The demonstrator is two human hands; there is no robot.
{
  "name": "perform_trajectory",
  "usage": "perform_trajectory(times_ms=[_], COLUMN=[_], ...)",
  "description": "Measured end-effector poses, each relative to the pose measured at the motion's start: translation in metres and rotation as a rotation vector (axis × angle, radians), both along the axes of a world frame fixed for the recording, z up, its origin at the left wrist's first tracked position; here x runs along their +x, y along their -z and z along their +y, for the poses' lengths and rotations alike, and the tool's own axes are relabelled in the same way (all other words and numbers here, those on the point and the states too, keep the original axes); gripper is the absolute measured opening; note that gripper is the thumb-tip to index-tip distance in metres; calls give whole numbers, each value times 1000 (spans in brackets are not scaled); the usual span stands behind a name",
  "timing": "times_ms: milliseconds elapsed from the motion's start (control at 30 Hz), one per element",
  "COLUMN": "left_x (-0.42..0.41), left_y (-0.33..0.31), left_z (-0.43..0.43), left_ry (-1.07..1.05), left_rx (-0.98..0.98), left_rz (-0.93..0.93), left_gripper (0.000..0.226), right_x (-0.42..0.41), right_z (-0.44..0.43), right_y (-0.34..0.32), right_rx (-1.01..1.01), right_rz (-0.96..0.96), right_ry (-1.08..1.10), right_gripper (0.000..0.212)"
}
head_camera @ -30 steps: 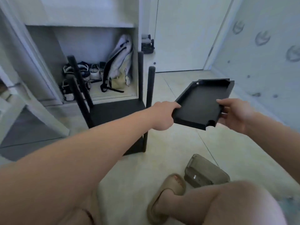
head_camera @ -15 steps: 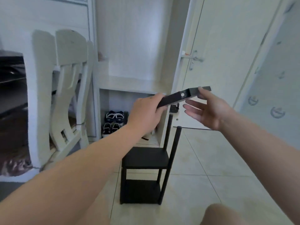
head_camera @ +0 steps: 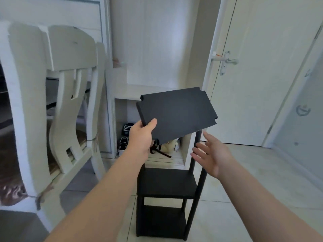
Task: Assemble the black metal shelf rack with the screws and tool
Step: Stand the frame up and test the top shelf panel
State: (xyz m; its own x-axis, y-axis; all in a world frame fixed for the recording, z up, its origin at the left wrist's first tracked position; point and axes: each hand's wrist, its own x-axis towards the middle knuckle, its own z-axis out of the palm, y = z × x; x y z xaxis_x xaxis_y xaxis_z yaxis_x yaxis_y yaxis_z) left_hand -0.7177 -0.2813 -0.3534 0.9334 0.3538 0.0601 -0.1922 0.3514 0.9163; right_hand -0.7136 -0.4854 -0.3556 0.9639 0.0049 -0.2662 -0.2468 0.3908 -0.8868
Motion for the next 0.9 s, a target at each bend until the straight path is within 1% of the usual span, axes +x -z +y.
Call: perform_trajectory(times_ms=[67,200,267,367,433,500,567,600,633,700,800,833,900], left_x=[5,14,19,26,28,28,24,22,20,18,25,30,39], left_y=[17,40,40,40,41,43,46,49,53,60,60,59,59], left_z=[5,13,18,20,18,12,1,-7,-17,-37,-57,-60,-62], left_ry=[52,124,144,145,157,209,250,245,238,266,279,243,132], left_rx=[-94,-87,-84,-139,-193,-333,-489,-526,-526,-434,-196,-155,-135], left_rz=[65,122,117,131,138,81,29,49,97,203,240,238,260], left_gripper=[9,17,23,32,34,41,59,68,74,74,54,48,41], right_x=[7,22,27,34,38,44,49,52,53,55,53,53,53], right_z=[6,9,5,-2,-5,-4,-3,-2,-1,2,11,15,22], right_y=[14,34,36,35,36,35,32,30,30,30,36,38,43], right_rx=[113,301,294,258,252,244,238,242,253,290,320,313,289], right_rz=[1,-36,-34,-44,-61,-86,-111,-125,-139,-153,-150,-144,-120], right_ry=[-42,-13,-14,-40,-11,40,85,101,110,116,117,116,115], right_gripper=[47,33,29,24,21,18,18,18,18,19,21,22,27])
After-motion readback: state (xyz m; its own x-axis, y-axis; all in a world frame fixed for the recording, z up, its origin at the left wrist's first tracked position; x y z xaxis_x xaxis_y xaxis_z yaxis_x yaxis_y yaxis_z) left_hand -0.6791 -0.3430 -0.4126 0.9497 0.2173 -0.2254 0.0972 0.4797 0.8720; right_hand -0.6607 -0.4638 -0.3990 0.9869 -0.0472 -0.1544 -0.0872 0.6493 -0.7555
